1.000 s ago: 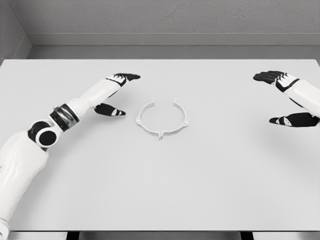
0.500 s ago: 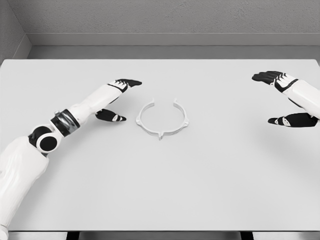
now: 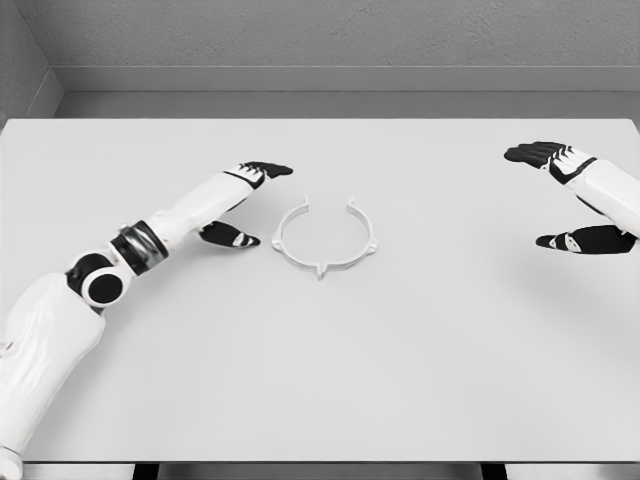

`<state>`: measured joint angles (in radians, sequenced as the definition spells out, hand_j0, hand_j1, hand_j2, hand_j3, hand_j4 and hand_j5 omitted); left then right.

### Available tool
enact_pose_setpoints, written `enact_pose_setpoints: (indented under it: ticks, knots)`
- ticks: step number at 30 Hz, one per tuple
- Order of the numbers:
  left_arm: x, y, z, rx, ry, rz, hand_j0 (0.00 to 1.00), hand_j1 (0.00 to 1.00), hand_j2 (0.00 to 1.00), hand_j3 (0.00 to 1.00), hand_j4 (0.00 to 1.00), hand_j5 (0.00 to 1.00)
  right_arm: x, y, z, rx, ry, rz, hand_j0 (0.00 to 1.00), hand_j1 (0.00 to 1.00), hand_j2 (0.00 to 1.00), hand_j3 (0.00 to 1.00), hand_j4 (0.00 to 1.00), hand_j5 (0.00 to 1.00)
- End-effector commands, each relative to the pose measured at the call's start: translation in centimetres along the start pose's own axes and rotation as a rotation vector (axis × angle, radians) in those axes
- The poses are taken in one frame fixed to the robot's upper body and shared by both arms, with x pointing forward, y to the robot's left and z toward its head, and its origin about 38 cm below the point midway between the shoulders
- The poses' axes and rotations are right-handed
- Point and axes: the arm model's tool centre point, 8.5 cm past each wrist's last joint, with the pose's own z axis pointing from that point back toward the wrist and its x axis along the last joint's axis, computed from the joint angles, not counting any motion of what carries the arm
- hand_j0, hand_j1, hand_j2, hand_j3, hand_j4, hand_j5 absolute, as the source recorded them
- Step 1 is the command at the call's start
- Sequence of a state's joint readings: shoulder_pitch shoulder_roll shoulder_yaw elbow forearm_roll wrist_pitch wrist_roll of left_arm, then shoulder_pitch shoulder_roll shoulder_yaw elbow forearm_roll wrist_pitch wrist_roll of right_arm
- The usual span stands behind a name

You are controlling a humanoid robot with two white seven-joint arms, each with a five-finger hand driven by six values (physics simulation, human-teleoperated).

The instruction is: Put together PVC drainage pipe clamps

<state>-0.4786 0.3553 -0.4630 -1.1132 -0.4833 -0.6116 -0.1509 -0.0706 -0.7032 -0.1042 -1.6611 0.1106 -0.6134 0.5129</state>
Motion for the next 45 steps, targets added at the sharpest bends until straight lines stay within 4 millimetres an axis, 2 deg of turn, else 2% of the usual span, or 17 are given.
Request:
enact_pose_setpoints:
  ticks: [1, 22, 34, 40, 45]
  knots:
    - [0.3, -0.2, -0.4, 0.005, -0.008, 0.012, 1.0, 1.0, 1.0, 1.0, 1.0, 1.0, 0.0, 0.0, 0.0, -0.004, -0.001, -0.006, 1.0, 1.0, 1.0, 1.0, 1.0, 1.0]
    - [1.5, -0.5, -1.6, 0.021, -0.039, 0.027, 1.0, 1.0, 1.0, 1.0, 1.0, 1.0, 0.1, 0.0, 0.0, -0.004, -0.003, -0.006, 1.0, 1.0, 1.0, 1.0, 1.0, 1.0]
    - [3.3, -0.2, -2.7, 0.043, -0.091, 0.021, 1.0, 1.0, 1.0, 1.0, 1.0, 1.0, 0.1, 0.0, 0.0, -0.004, -0.003, -0.006, 1.0, 1.0, 1.0, 1.0, 1.0, 1.0]
    - [2.6, 0.1, -2.1, 0.044, -0.073, 0.018, 1.0, 1.0, 1.0, 1.0, 1.0, 1.0, 0.1, 0.1, -0.1, -0.004, -0.007, -0.01, 1.0, 1.0, 1.0, 1.0, 1.0, 1.0]
    - [1.8, -1.2, -1.5, 0.019, -0.042, 0.037, 1.0, 1.0, 1.0, 1.0, 1.0, 1.0, 0.3, 0.3, -0.4, 0.002, -0.013, -0.013, 1.0, 1.0, 1.0, 1.0, 1.0, 1.0]
